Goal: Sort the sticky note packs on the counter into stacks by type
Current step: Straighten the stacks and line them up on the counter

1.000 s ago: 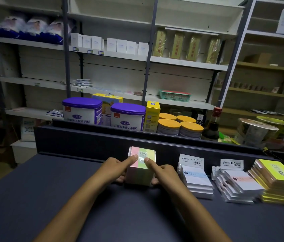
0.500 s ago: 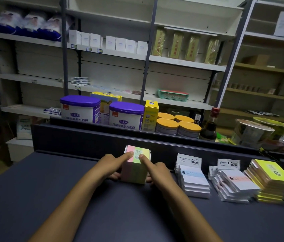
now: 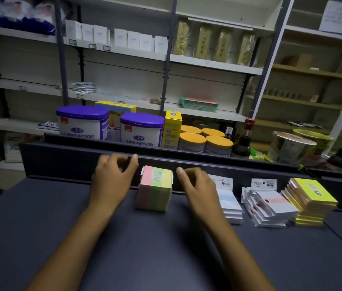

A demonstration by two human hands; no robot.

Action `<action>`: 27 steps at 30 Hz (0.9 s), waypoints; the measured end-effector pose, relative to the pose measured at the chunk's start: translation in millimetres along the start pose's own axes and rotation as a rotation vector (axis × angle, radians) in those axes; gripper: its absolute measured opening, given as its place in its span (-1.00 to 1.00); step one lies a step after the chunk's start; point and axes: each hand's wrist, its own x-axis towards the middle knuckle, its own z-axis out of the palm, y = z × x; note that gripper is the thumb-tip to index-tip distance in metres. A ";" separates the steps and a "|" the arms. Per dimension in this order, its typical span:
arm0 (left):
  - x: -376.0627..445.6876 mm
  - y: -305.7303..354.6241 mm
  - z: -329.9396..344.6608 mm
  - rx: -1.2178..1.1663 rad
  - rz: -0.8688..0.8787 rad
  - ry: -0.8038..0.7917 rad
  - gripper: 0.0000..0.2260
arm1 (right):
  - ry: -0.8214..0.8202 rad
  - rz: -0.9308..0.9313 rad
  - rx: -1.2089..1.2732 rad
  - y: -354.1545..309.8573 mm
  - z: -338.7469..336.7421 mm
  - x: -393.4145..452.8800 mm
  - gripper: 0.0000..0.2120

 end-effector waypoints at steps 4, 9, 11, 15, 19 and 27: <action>-29.6 38.4 5.6 -0.188 0.413 0.090 -0.86 | 0.110 -0.101 -0.140 27.1 -34.8 -5.2 -0.73; -69.3 79.7 53.7 -0.147 0.349 -0.259 -0.89 | 0.036 0.036 -0.291 70.6 -77.5 -15.4 -0.65; -76.0 89.7 77.6 -0.032 0.198 -0.418 -0.78 | -0.012 0.092 -0.346 81.3 -89.0 -15.1 -0.63; -85.4 102.7 118.1 0.133 -0.056 -0.578 -0.56 | -0.176 0.148 -0.507 96.5 -97.9 -9.3 -0.55; -85.2 103.8 144.2 0.118 -0.124 -0.558 -0.57 | -0.242 0.191 -0.400 100.4 -100.5 -0.5 -0.62; -80.0 88.6 149.2 -0.218 -0.229 -0.468 -0.30 | -0.108 0.176 -0.051 106.5 -97.9 1.2 -0.62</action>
